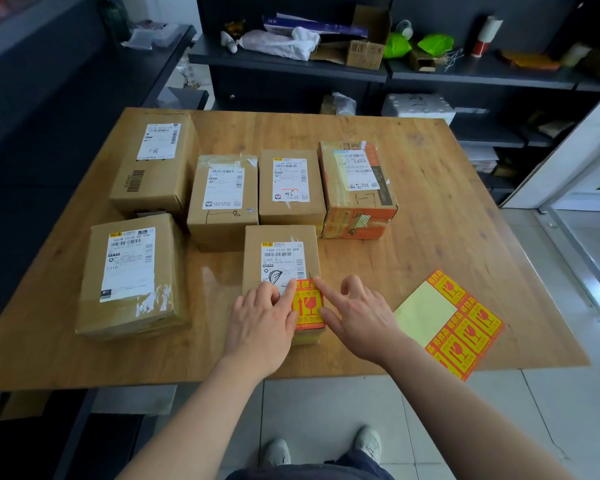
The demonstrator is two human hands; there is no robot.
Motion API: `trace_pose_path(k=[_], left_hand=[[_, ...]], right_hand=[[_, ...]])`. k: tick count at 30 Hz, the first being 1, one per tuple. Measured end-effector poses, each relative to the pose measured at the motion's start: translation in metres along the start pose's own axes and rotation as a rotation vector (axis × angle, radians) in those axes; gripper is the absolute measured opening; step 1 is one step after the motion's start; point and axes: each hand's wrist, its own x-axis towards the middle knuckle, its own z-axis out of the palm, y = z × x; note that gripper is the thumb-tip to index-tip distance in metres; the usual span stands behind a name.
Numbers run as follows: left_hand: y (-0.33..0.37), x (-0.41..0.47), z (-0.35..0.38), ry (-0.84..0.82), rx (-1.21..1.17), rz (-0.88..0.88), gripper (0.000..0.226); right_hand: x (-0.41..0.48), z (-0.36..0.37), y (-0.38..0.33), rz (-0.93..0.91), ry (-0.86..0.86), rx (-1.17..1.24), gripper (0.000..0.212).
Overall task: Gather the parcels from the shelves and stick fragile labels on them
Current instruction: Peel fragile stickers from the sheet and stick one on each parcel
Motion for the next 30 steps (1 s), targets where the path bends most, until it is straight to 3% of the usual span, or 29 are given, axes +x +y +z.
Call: trace_pose_path(k=[8, 14, 19, 21, 24, 30], left_hand=[[-0.009, -0.007, 0.004, 0.049, 0.050, 0.032, 0.059], [-0.021, -0.016, 0.002, -0.011, 0.046, 0.014, 0.064], [-0.028, -0.021, -0.012, -0.057, 0.044, -0.140, 0.070], [-0.033, -0.020, -0.014, -0.101, -0.047, -0.198, 0.067], [-0.035, -0.018, -0.015, -0.167, -0.260, -0.211, 0.042], [-0.010, -0.016, -0.032, -0.064, -0.435, -0.128, 0.035]], right_hand=[[-0.016, 0.010, 0.001, -0.047, 0.036, -0.088, 0.059], [-0.016, 0.011, 0.001, -0.013, -0.006, -0.053, 0.061], [-0.016, 0.007, -0.005, 0.072, -0.018, 0.072, 0.065], [-0.015, 0.010, -0.007, 0.119, -0.049, 0.182, 0.060], [-0.015, 0.014, -0.012, 0.105, -0.050, 0.326, 0.039], [-0.038, -0.015, 0.012, 0.087, 0.122, 0.401, 0.030]])
